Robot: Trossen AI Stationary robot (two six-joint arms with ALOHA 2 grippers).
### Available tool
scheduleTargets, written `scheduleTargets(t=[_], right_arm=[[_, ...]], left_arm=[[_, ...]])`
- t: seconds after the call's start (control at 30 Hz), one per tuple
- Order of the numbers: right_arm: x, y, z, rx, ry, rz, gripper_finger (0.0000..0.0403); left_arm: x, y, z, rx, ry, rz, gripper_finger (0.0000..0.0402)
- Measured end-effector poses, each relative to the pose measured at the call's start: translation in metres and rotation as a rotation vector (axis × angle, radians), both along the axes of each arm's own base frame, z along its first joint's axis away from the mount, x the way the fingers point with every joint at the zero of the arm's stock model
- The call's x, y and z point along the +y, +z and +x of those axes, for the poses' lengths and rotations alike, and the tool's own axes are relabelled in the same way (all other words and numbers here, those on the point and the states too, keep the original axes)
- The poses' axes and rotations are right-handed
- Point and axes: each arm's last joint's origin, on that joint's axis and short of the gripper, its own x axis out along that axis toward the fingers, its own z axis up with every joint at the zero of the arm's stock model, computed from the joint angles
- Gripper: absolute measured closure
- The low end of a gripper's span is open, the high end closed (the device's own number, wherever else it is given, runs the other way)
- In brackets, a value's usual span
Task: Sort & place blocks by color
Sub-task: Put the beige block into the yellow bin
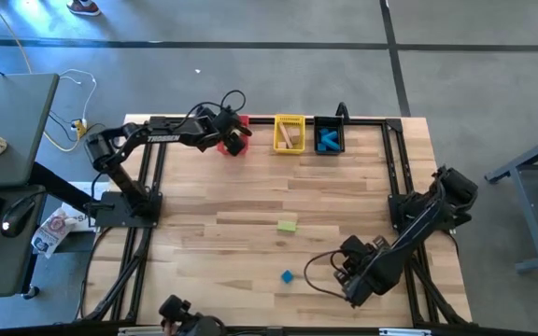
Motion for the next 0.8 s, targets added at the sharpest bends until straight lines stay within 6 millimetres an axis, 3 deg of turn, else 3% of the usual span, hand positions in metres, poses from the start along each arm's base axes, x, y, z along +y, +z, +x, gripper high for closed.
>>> scheduleTargets(t=[0.3, 0.53, 0.8], right_arm=[[0.016, -0.002, -0.003, 0.053, -0.054, 0.201, 0.0237], [0.026, -0.002, -0.008, 0.019, -0.096, 0.242, 0.0237], [0.04, -0.018, -0.019, -0.016, -0.131, 0.29, 0.0237]], left_arm=[[-0.015, 0.032, -0.007, -0.074, -0.049, 0.005, 0.0173], [-0.04, 0.065, -0.01, -0.19, -0.156, 0.007, 0.0172], [-0.071, 0.09, -0.012, -0.312, -0.248, -0.029, 0.0172]])
